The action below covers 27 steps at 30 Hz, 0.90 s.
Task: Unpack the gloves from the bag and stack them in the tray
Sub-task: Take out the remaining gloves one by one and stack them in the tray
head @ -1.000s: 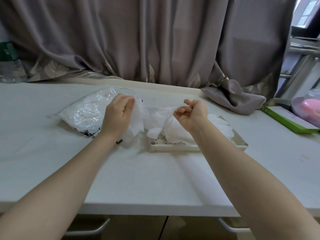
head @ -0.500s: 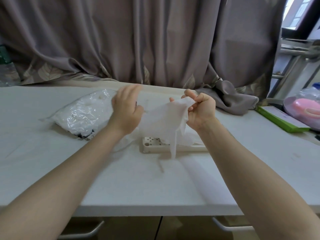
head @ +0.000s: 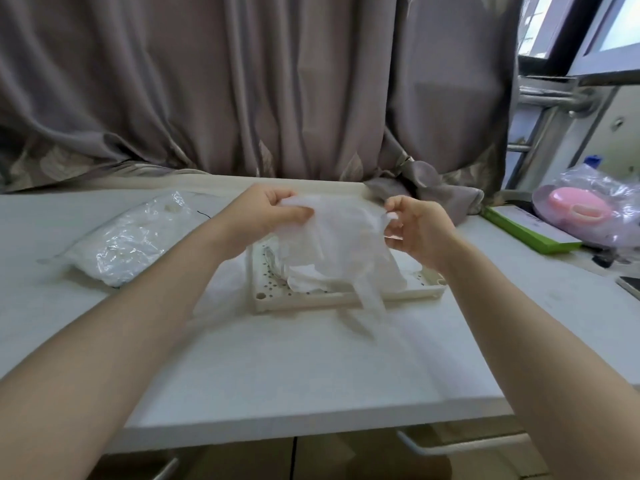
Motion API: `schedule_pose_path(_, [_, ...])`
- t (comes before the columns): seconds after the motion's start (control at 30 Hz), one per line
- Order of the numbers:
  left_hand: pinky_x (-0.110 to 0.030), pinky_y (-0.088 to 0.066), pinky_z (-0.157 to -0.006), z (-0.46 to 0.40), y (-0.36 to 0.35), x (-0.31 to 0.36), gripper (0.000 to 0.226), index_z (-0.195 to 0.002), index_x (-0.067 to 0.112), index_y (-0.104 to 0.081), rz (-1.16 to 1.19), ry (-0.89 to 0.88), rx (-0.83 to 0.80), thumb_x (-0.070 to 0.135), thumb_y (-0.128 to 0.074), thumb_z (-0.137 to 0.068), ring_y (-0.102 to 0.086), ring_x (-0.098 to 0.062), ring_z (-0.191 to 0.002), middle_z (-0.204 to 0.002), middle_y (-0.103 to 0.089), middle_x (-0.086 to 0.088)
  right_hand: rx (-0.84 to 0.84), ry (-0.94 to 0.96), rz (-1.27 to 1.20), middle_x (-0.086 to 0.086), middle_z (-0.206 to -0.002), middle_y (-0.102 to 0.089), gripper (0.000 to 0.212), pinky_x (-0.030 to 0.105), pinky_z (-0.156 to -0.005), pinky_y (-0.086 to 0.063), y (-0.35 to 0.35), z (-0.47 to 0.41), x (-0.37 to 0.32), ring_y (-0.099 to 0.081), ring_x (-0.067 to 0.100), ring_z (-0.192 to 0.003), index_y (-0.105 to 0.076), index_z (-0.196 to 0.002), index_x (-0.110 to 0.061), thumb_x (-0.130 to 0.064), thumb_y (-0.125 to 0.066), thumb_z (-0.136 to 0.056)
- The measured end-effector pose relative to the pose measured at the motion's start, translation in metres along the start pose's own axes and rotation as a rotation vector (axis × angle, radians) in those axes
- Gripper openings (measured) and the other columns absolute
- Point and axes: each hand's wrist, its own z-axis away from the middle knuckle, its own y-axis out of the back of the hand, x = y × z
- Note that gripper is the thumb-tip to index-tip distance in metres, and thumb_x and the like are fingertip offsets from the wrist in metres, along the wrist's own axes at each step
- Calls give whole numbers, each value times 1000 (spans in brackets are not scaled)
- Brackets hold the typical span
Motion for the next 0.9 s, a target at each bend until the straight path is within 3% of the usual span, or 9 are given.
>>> schedule_pose_path(0.1, [-25, -52, -72, -8, -12, 12, 15, -97, 2, -65, -9, 43, -117, 12, -62, -87, -64, -14, -77, -87, -66, -6, -7, 72, 267, -2, -102, -60, 14, 35, -92, -43, 0, -1, 3, -56, 18, -98, -61, -92, -23, -16, -48, -91])
schedule_pose_path(0.2, [-23, -52, -69, -16, -27, 20, 14, -98, 5, -61, -20, 76, -215, 13, -62, -87, -62, -15, -79, -88, -63, -6, -335, 165, 418, -8, -124, -56, 32, 31, -104, -38, -8, 5, -4, -50, 11, -122, -56, -119, -23, -22, -61, -87])
schedule_pose_path(0.27, [-20, -52, -64, -20, -32, 25, 9, -92, 8, -61, -5, 86, -274, 13, -65, -84, -62, -13, -76, -84, -63, -4, -498, 220, 433, 1, -123, -58, 45, 31, -104, -41, -16, 5, -5, -53, 15, -119, -51, -127, -11, -17, -60, -83])
schedule_pose_path(0.4, [-18, -49, -53, -26, -25, 27, 2, -77, 17, -61, 115, 107, -322, 17, -60, -78, -60, -8, -62, -70, -62, 3, -552, 176, 362, -1, -83, -63, 11, 20, -80, -49, -16, 2, -11, -59, 11, -81, -56, -92, -8, -5, -62, -83])
schedule_pose_path(0.5, [-19, -51, -55, -36, -12, 21, 8, -82, 14, -57, 162, 137, -306, 21, -60, -85, -60, -8, -61, -70, -62, 4, -591, 102, 440, -4, -70, -59, 9, 15, -68, -45, 2, -5, -15, -56, 8, -68, -57, -79, -5, -1, -56, -87])
schedule_pose_path(0.63, [-20, -52, -60, -57, -5, 12, 13, -79, 14, -53, 179, 157, -188, 25, -57, -85, -62, -9, -64, -72, -64, 5, -540, -15, 490, -2, -76, -64, 11, 18, -72, -50, 30, -25, -14, -61, 9, -72, -63, -79, -8, -5, -58, -88])
schedule_pose_path(0.73, [-21, -51, -62, -79, -6, 8, 16, -76, 16, -56, 172, 134, 1, 19, -55, -92, -62, -8, -62, -68, -65, 7, -388, -15, 589, 1, -74, -60, 13, 21, -70, -50, 47, -44, -17, -58, 10, -68, -61, -74, -11, -8, -62, -87])
schedule_pose_path(0.83, [-23, -49, -64, -98, -4, 8, 18, -73, 17, -54, 169, -3, 227, 14, -58, -91, -56, -7, -60, -61, -61, 10, -21, 268, 697, -5, -58, -49, 22, 23, -56, -37, 53, -63, -31, -44, 5, -52, -56, -67, -17, -15, -67, -86])
schedule_pose_path(0.9, [-19, -49, -64, -103, 0, 8, 20, -72, 18, -53, 125, -130, 285, 9, -59, -90, -53, -3, -58, -56, -58, 15, 171, 491, 743, -9, -59, -52, 17, 20, -54, -38, 50, -67, -39, -45, -1, -51, -60, -69, -20, -18, -67, -85])
